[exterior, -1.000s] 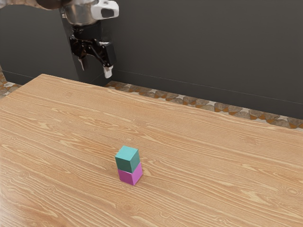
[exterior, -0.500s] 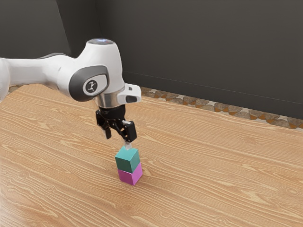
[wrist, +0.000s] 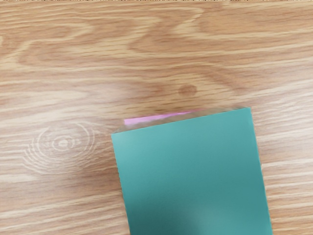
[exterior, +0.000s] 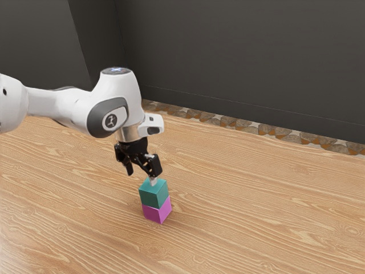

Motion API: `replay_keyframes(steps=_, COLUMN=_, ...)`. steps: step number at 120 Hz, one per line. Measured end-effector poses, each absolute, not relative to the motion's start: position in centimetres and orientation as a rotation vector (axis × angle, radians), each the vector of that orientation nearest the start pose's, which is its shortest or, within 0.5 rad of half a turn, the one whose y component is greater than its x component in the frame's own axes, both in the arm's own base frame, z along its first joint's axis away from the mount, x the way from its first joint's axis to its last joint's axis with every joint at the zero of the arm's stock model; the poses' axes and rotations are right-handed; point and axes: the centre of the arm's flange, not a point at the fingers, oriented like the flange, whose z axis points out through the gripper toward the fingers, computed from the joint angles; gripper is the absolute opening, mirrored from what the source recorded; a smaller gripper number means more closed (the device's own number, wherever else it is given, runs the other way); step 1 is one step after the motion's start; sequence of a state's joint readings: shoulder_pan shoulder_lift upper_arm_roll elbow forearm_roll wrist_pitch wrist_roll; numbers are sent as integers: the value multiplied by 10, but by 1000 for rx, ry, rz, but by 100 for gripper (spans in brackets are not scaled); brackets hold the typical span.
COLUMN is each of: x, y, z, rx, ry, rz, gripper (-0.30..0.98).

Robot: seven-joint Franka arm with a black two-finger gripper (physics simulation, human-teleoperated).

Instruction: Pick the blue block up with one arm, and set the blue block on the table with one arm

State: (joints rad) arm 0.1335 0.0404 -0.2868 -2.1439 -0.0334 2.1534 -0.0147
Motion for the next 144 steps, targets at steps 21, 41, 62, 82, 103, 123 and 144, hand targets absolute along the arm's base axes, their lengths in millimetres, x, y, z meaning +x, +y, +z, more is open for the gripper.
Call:
replay_keyframes(steps=21, x=535, y=-104, z=380, rx=-3173, ry=256, rz=22, gripper=69)
replay_keyframes(steps=41, x=535, y=-114, z=378, rx=-3172, ry=293, rz=9, gripper=69)
replay_keyframes(steps=62, x=539, y=-101, z=372, rx=-3178, ry=258, rz=17, gripper=69)
replay_keyframes(steps=82, x=541, y=-103, z=361, rx=-3181, ry=267, rz=37, gripper=69)
replay_keyframes(steps=103, x=543, y=-99, z=352, rx=-3185, ry=259, rz=53, gripper=69)
replay_keyframes(steps=123, x=545, y=-96, z=338, rx=-3188, ry=253, rz=83, gripper=69)
replay_keyframes(steps=144, x=550, y=-97, z=330, rx=-3192, ry=257, rz=93, gripper=69)
